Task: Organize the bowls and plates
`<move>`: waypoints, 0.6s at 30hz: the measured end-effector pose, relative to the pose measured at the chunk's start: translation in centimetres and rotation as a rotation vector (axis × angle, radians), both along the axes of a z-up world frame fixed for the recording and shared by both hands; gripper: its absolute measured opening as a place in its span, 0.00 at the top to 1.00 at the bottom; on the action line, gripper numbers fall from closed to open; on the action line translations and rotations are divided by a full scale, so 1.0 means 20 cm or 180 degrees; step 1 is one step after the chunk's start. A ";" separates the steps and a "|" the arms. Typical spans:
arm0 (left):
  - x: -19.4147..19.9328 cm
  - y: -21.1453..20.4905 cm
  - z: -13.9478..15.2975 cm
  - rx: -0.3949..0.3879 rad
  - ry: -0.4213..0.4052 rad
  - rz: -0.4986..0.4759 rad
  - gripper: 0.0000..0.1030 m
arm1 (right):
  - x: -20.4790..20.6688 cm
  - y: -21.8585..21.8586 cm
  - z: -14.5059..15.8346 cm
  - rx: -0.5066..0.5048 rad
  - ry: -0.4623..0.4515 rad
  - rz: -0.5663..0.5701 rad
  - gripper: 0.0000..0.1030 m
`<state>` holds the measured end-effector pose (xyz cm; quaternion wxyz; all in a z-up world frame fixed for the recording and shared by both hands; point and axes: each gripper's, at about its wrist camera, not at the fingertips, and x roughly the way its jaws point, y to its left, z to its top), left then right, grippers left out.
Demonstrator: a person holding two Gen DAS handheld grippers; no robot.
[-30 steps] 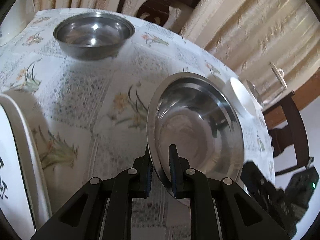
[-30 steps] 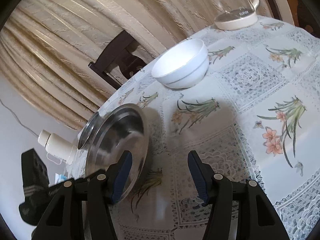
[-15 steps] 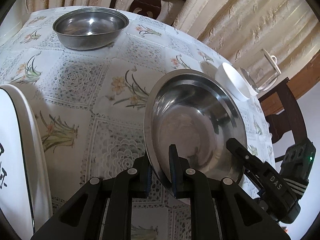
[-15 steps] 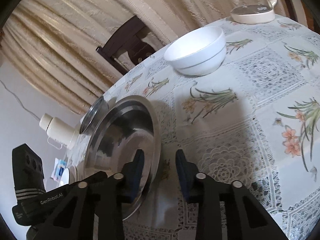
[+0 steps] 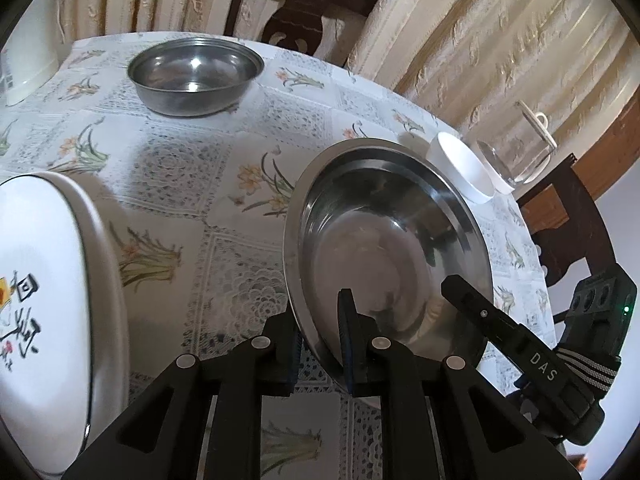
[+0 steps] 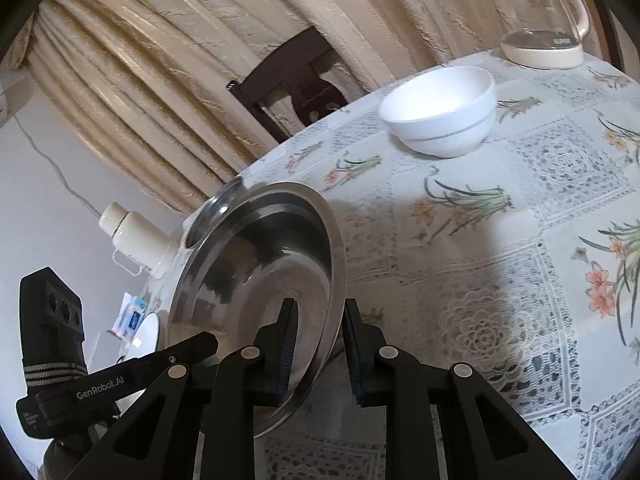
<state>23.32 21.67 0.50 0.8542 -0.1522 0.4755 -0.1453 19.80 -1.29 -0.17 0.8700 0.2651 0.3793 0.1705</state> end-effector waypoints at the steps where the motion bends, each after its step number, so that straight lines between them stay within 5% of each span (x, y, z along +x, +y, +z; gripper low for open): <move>1: -0.01 0.01 0.01 -0.0004 -0.0018 0.0018 0.85 | 0.00 0.01 0.00 0.0011 -0.0014 0.0028 0.76; 18: -0.25 0.36 0.13 -0.0084 -0.0281 0.0420 0.83 | -0.09 0.30 0.11 0.0232 -0.0127 0.0513 0.76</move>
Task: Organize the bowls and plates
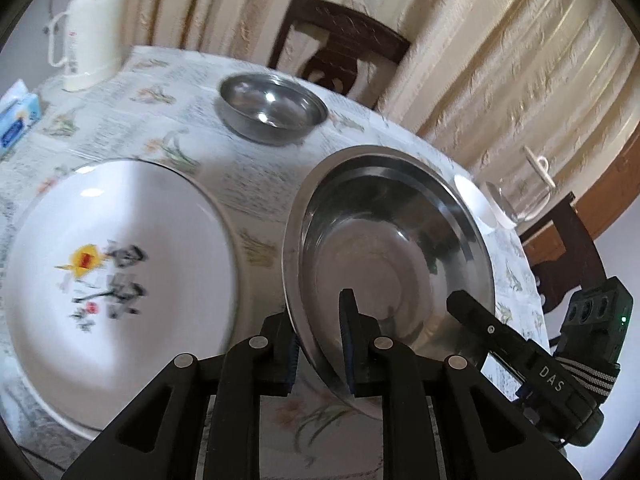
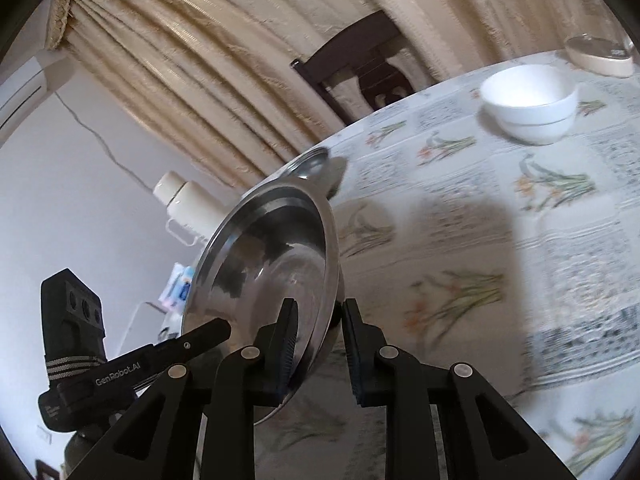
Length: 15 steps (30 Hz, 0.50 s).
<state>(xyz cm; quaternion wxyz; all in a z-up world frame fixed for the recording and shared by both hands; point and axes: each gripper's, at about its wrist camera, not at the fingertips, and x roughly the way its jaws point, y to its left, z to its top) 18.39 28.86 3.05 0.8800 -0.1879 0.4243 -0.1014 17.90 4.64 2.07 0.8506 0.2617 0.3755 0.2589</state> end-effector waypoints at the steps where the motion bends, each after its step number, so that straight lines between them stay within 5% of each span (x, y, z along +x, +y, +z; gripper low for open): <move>1: -0.01 0.03 0.01 -0.0007 -0.0024 0.0028 0.83 | 0.00 0.03 0.01 0.0005 0.0000 0.0037 0.76; 15: -0.19 0.49 0.02 -0.0141 -0.0108 0.0439 0.80 | 0.00 0.46 0.09 -0.0087 0.0000 0.0462 0.76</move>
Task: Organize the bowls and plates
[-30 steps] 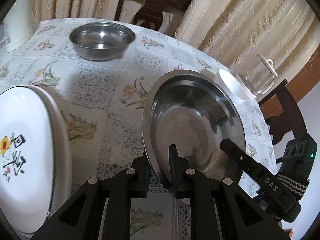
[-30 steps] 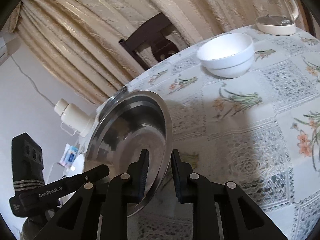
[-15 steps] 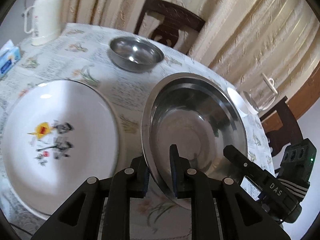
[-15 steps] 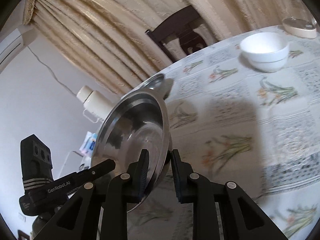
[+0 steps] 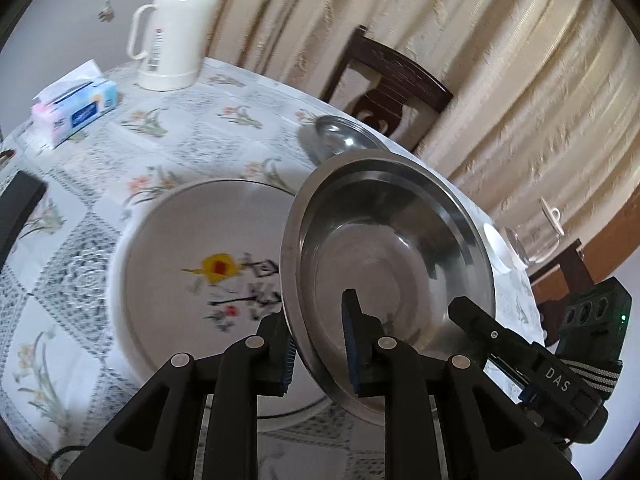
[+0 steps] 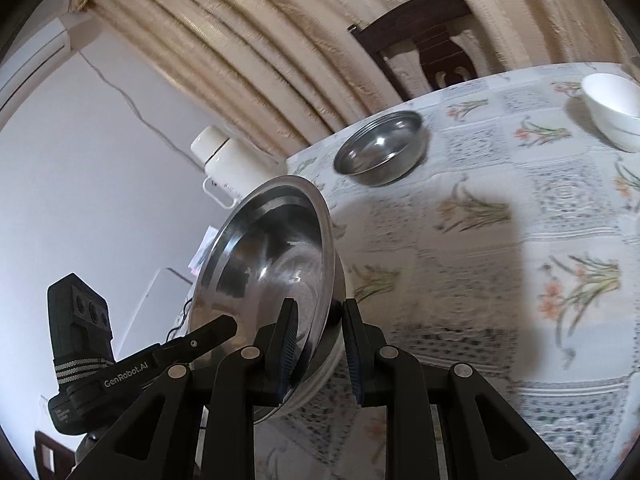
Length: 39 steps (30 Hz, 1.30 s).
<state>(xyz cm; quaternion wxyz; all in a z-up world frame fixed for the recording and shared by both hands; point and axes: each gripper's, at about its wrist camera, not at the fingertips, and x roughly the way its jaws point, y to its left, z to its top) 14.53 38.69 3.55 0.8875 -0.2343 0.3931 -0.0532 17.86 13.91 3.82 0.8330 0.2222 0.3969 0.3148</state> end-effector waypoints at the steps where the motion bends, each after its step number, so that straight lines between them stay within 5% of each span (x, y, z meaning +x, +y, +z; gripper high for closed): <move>1: -0.01 0.03 0.00 -0.0008 0.0001 0.0023 0.80 | 0.01 0.02 0.00 -0.0010 0.0006 0.0015 0.76; 25: -0.02 0.27 -0.12 -0.0148 0.0122 0.0182 0.78 | 0.01 0.24 -0.04 -0.0183 0.0148 0.0102 0.76; 39: -0.01 0.30 -0.14 -0.0128 0.0162 0.0318 0.64 | 0.03 0.24 -0.06 -0.0248 0.0079 -0.0019 0.72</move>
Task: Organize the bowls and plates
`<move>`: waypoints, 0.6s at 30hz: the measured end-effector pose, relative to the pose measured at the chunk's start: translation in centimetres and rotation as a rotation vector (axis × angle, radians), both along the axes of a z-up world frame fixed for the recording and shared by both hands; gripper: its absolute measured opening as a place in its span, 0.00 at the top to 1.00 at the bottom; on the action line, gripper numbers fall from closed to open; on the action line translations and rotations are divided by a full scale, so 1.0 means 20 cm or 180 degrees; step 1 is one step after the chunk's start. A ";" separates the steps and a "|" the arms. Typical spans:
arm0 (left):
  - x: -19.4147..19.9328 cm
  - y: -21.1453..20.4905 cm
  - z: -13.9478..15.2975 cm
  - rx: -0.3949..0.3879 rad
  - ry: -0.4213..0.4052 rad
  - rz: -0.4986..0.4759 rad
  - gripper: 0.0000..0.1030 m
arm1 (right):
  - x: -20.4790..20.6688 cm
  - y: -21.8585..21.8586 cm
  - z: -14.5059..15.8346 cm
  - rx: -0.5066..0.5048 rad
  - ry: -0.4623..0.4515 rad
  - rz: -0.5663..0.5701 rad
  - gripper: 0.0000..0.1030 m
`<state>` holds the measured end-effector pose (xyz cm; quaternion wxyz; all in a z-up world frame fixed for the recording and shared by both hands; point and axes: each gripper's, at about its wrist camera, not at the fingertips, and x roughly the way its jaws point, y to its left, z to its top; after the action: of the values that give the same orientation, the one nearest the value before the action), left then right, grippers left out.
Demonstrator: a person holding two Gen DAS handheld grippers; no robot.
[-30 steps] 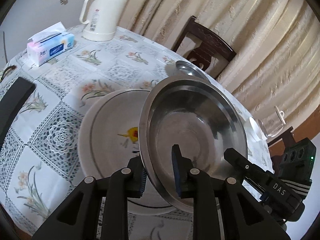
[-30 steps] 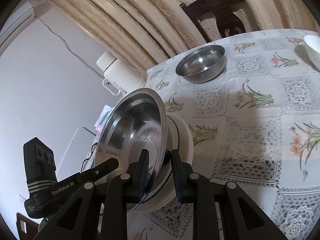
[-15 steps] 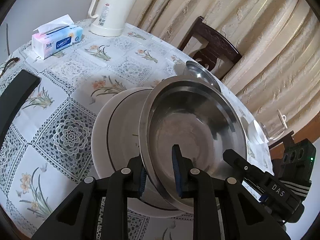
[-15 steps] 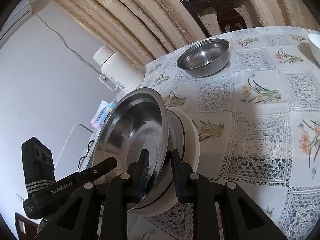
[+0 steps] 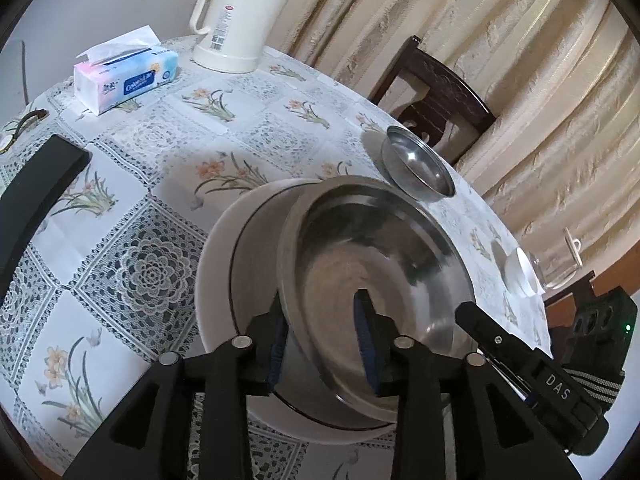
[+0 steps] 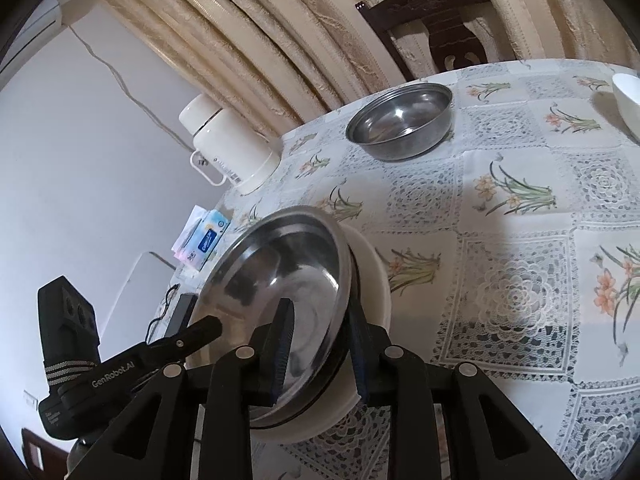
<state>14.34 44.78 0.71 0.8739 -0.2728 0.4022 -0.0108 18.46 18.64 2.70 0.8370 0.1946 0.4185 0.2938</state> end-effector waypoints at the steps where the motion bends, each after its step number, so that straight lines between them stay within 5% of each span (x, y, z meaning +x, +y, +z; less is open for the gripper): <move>1: 0.00 0.00 0.00 0.0023 -0.0021 0.0016 0.63 | 0.00 -0.01 0.00 0.0007 -0.0008 -0.0013 0.72; 18: -0.04 0.02 0.10 0.0047 -0.0216 0.0153 0.57 | -0.02 -0.14 0.01 0.0141 0.0012 -0.0201 0.71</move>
<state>13.57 45.14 2.71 0.8891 -0.2754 0.3657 0.0039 18.06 15.85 2.86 0.8406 0.2267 0.4071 0.2761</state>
